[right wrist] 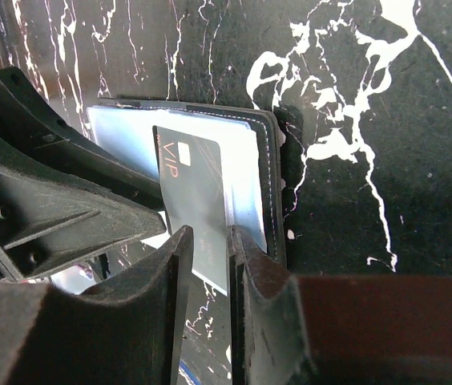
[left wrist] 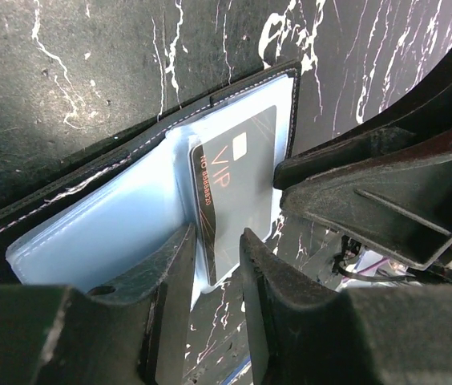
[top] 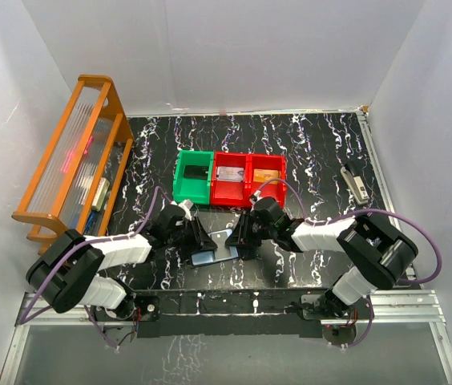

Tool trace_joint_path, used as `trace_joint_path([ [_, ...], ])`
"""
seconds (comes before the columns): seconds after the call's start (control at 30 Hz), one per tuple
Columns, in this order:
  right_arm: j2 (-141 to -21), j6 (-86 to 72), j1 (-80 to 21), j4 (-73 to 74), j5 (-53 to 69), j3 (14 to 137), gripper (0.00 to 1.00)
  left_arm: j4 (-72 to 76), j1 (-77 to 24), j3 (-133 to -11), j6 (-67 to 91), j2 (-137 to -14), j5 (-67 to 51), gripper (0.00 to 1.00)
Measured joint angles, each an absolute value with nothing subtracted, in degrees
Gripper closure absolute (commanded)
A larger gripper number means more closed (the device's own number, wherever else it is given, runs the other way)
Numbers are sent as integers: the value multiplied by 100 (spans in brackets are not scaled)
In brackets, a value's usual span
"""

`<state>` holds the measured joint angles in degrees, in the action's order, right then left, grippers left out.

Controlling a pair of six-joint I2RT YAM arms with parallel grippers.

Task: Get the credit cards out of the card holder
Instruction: Remove the credit card from the card holder.

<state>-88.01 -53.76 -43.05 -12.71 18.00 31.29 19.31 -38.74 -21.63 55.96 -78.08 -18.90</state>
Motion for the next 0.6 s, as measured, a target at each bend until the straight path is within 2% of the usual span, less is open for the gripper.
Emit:
trace_joint_path([
  [0.07,-8794,-5437,-4303,-1422,1806,3041,83,2067,-3874,-2091,5664,-7808,-1894,75],
  [0.27,-8796,-5548,-4300,-1688,1887,2869,83,2353,-3865,-1955,5793,-7861,-1914,82],
  [0.43,-8796,-5564,-4272,-1739,1966,2827,83,2373,-3813,-1979,5730,-7994,-2027,99],
  [0.6,-8783,-5568,-4270,-1682,1922,2827,83,2121,-3809,-2014,5599,-7817,-2047,100],
])
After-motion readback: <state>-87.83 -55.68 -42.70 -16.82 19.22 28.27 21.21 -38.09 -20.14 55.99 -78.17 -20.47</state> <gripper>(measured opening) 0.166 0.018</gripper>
